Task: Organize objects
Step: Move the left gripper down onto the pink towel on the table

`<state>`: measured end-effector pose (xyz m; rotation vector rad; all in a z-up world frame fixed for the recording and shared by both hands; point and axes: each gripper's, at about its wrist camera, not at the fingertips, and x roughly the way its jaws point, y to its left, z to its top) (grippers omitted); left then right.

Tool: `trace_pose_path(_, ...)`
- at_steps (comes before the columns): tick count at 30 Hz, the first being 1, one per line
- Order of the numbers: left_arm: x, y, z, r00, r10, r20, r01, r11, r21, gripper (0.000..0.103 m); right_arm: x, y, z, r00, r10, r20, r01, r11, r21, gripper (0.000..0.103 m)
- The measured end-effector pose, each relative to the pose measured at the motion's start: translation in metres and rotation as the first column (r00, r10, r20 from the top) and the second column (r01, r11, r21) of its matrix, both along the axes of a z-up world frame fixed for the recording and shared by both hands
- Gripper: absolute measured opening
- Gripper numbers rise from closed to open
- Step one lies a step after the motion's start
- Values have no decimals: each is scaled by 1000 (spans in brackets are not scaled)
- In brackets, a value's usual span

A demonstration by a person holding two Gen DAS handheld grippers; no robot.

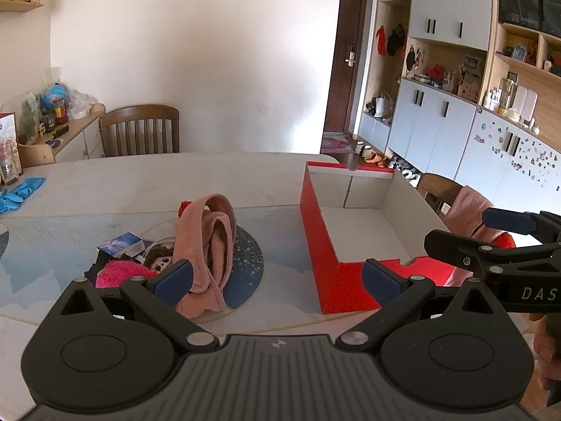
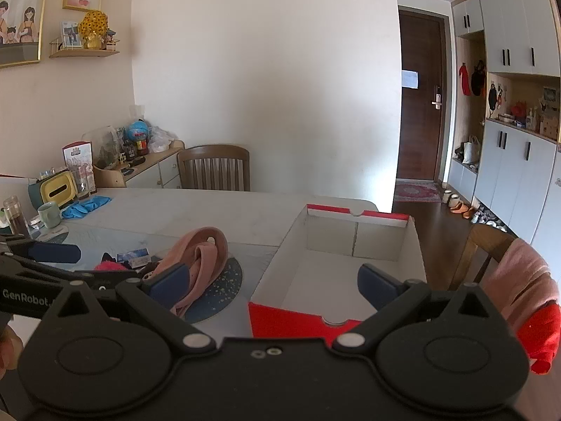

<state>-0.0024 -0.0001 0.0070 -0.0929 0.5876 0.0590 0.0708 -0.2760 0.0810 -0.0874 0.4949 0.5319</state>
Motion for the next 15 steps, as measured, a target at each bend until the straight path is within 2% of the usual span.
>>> trace_pose_path(9,13,20,-5,1000,-22,-18,21,999,-44,103,5,18,-4,1000,-12,-5,12,1000,-23,102)
trace_pose_path(15,21,35,-8,999,-47,-11,46,998,-47,103,10,30,-5,999,-38,-9,38,999,-37,102)
